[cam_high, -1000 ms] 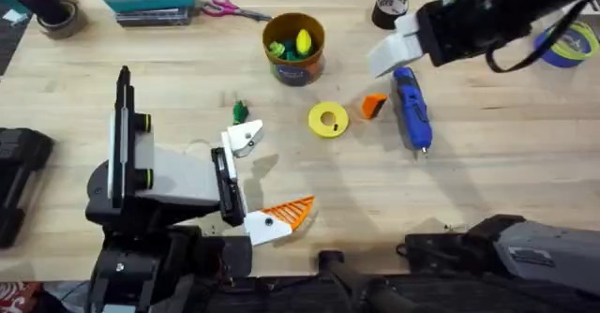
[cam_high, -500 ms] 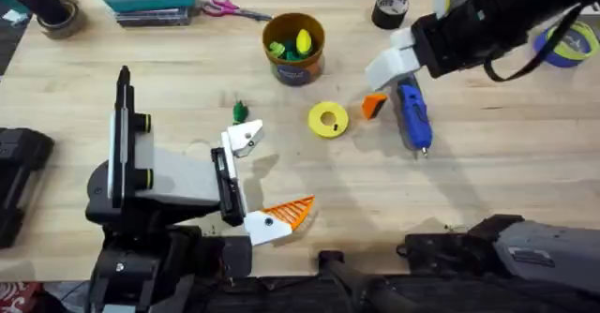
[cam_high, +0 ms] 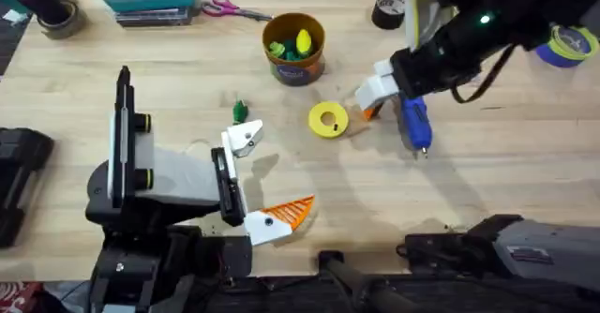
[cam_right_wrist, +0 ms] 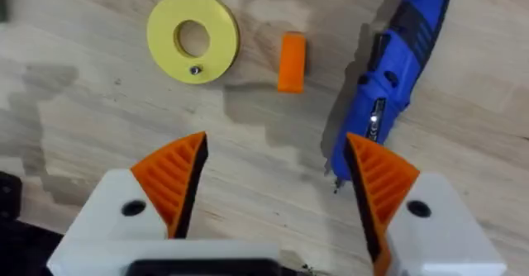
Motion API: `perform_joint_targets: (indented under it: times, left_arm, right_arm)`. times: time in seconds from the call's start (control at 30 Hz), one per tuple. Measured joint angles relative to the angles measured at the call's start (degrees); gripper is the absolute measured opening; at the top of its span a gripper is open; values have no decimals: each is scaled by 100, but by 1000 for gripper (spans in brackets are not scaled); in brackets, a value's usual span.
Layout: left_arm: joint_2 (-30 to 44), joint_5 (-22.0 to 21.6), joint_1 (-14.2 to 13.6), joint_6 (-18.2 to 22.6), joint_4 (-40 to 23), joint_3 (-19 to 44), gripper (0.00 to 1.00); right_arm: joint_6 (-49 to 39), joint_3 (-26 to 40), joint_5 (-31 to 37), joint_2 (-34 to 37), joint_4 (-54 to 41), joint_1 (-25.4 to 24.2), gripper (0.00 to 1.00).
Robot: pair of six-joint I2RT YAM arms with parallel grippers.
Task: Pick up the gripper from the table and insert it into the empty holder that is missing its gripper. Then pick up a screw, insert it into the mounting hole, and use the screwdriver to tighten it. Finally, clean up the table by picking up the vegetable and placing it into the bucket.
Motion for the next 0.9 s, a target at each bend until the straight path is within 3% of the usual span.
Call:
perform_joint_targets:
  times: [0.4, 0.9]
  left_arm:
    - [0, 1, 0, 0, -1, 0, 985]
    - [0, 1, 0, 0, 0, 0, 985]
  right_arm:
    - [349, -44, 0, 773, 299, -260, 996]
    - [516, -48, 0, 1201, 651, -337, 996]
